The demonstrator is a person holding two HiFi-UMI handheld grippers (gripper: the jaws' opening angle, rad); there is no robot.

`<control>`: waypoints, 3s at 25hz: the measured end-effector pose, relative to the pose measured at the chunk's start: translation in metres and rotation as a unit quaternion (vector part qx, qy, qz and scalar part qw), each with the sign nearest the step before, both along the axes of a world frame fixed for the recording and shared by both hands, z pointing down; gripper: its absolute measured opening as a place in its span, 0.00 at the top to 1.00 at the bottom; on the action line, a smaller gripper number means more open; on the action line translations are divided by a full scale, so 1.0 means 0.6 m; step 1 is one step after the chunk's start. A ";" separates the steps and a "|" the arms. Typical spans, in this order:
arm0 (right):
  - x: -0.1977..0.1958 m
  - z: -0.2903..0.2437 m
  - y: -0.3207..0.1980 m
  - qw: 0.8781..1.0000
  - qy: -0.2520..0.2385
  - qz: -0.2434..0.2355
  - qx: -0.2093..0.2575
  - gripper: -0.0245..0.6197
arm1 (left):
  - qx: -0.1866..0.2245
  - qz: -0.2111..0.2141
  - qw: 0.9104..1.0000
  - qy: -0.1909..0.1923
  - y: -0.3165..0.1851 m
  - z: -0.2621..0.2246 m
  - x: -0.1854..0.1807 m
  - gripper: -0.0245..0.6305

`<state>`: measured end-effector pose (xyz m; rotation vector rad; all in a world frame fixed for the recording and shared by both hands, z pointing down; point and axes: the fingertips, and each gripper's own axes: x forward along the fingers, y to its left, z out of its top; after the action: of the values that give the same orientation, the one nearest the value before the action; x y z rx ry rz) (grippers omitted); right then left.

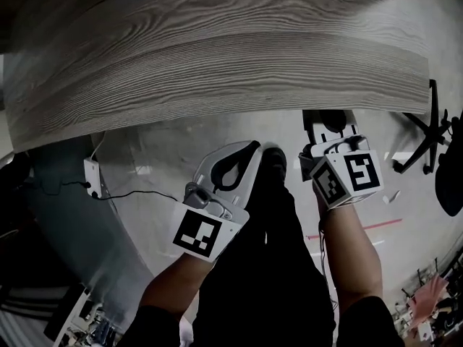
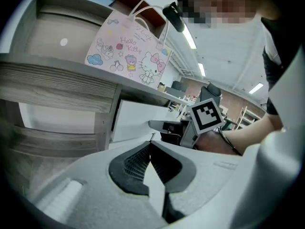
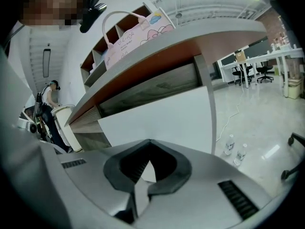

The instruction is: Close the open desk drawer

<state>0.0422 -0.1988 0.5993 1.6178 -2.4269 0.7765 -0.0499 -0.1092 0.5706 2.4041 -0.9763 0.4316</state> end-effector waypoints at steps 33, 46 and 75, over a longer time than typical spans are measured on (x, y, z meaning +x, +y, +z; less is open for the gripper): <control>0.008 -0.762 0.424 0.980 0.046 -0.083 0.173 0.94 | 0.177 -0.028 0.984 0.001 0.270 -0.693 -0.051 0.95; 0.156 -0.872 0.705 0.960 -0.019 -0.166 0.227 0.94 | 0.225 -0.035 0.974 0.000 0.512 -0.811 0.172 0.95; 0.109 -0.927 0.778 0.953 -0.020 -0.184 0.239 0.95 | 0.255 -0.060 0.965 -0.009 0.607 -0.868 0.085 0.95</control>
<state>0.1078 0.2682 0.0434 1.1974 -2.9809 0.1678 0.0010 0.2550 0.0500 2.7681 -1.3693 0.1690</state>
